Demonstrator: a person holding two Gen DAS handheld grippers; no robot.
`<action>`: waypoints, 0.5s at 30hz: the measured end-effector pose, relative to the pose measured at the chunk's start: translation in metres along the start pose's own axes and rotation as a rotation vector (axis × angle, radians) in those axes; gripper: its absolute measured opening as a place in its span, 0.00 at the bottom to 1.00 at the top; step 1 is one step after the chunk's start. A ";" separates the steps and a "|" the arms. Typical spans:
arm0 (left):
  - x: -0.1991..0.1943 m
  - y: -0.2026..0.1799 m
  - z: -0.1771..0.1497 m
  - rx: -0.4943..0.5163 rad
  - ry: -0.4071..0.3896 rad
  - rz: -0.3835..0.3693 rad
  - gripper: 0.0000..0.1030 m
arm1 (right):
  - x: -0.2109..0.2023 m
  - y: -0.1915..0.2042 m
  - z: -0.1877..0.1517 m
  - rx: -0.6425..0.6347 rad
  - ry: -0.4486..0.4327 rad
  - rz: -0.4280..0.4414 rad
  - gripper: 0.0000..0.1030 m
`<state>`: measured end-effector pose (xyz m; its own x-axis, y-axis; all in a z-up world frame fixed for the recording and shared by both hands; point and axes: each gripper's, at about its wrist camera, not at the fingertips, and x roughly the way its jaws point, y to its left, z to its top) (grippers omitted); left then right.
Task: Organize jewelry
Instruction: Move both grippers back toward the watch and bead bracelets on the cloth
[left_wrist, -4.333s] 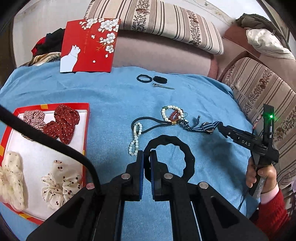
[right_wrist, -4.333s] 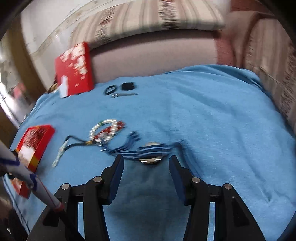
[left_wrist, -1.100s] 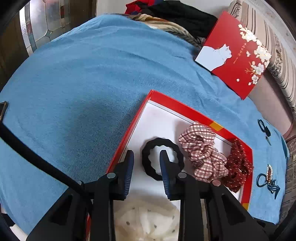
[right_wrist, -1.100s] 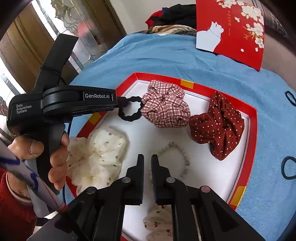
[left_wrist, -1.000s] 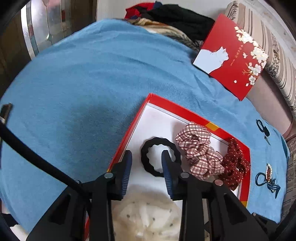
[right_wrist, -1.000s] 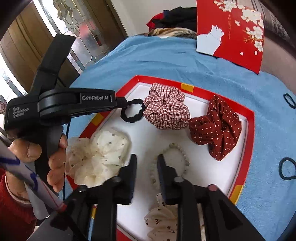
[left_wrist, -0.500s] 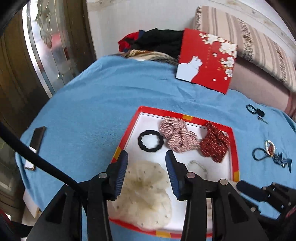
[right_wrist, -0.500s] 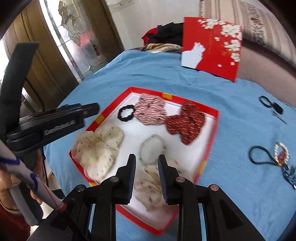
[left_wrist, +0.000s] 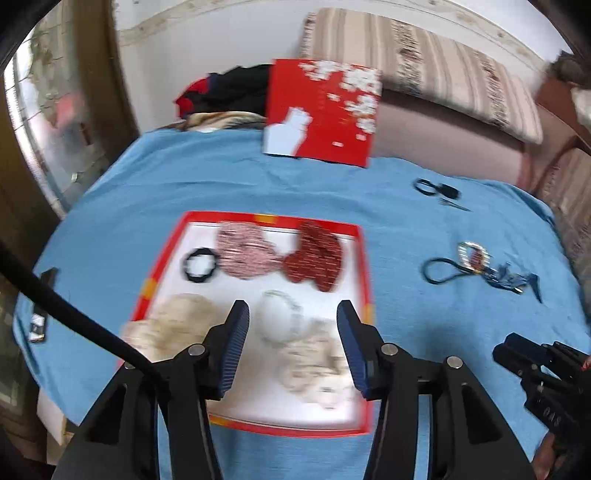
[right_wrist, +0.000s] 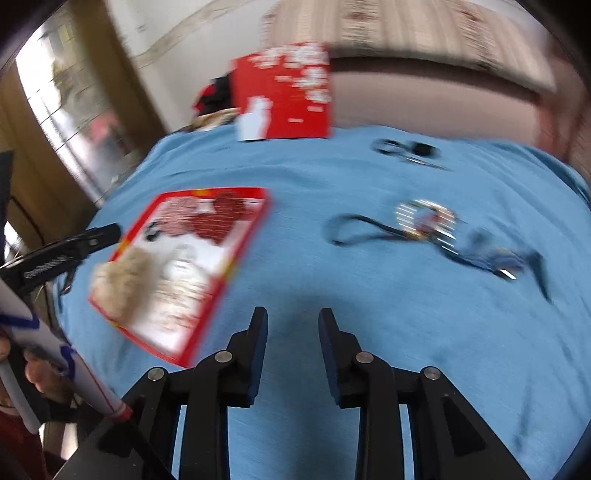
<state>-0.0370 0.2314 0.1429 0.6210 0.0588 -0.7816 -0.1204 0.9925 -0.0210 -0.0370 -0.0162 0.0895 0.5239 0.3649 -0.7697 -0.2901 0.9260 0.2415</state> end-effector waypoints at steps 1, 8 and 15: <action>0.004 -0.012 -0.001 0.014 0.009 -0.023 0.47 | -0.003 -0.013 -0.003 0.018 0.001 -0.012 0.30; 0.041 -0.084 0.001 0.079 0.070 -0.143 0.48 | -0.021 -0.124 -0.020 0.226 -0.005 -0.120 0.31; 0.103 -0.154 0.038 0.149 0.111 -0.239 0.48 | -0.013 -0.177 -0.006 0.333 -0.054 -0.138 0.43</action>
<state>0.0747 0.0884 0.0891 0.5286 -0.1824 -0.8291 0.1392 0.9820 -0.1273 0.0028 -0.1851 0.0537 0.5843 0.2307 -0.7781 0.0586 0.9442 0.3240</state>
